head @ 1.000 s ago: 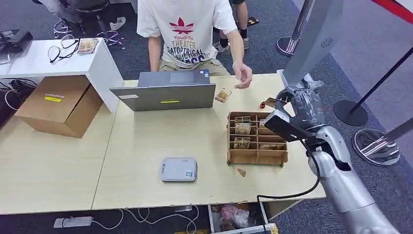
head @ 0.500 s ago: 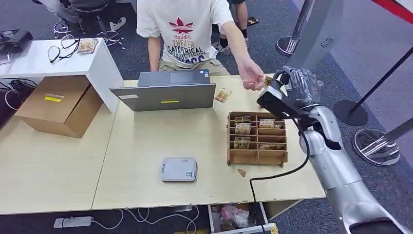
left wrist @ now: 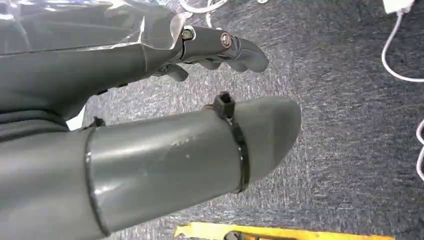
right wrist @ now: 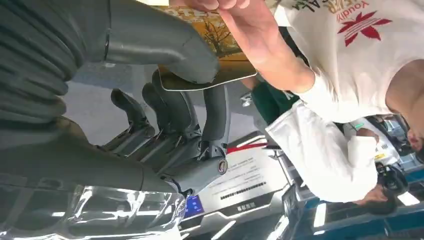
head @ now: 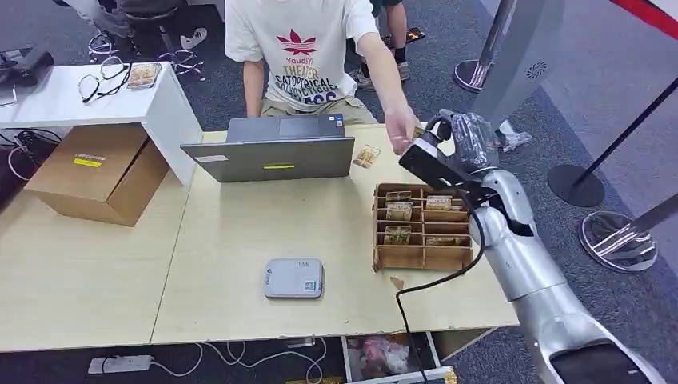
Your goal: Pass the card to the sensor for recognition and then transmit it.
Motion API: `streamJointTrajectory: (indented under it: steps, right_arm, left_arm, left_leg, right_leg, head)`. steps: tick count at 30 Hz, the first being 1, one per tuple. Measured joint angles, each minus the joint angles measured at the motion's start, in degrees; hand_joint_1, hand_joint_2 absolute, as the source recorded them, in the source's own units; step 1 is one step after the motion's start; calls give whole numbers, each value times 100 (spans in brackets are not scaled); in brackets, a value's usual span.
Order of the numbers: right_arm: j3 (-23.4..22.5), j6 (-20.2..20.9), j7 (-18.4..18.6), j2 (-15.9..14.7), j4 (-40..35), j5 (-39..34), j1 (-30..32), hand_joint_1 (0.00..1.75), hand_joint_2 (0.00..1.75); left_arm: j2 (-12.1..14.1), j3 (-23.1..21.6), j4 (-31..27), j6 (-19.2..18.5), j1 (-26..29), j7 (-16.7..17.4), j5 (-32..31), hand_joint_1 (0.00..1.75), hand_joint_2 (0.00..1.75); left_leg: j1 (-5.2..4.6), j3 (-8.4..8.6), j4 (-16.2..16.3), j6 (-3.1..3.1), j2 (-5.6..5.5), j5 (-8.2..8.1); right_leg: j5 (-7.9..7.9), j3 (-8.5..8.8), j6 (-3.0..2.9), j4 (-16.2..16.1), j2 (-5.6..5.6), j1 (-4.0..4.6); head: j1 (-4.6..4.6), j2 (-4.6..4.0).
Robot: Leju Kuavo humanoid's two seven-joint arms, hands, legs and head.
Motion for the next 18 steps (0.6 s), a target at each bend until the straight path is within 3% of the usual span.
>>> streamJointTrajectory:
  steps: [2,3,4,5,18]
  right_arm:
    - [13,0,0,15,52,0,1,154,175]
    - [20,-2,0,22,79,0,1,134,175]
    - [22,-4,0,28,98,-2,2,54,175]
    - [26,-7,-4,33,116,-9,4,0,175]
    - [100,-138,-39,41,293,4,106,0,175]
  left_arm:
    - [0,-52,0,-2,0,0,-43,0,0]
    - [0,-83,0,-7,1,0,-87,0,0]
    - [0,-103,0,-22,0,0,-118,0,0]
    - [0,-122,0,-22,1,0,-138,0,0]
    - [0,-284,0,-52,17,2,-253,0,0]
  left_leg:
    - [0,0,0,0,-1,0]
    - [0,0,0,0,-1,0]
    - [0,0,0,0,-1,0]
    - [0,0,0,0,-1,0]
    - [0,1,0,0,0,0]
  right_leg:
    - [0,0,0,0,0,0]
    - [0,0,0,-1,0,0]
    - [0,0,0,-1,1,0]
    - [0,0,0,-1,1,0]
    - [0,-1,0,0,1,0]
  head:
    - [0,0]
    - [0,0]
    - [0,0]
    - [0,0]
    - [0,0]
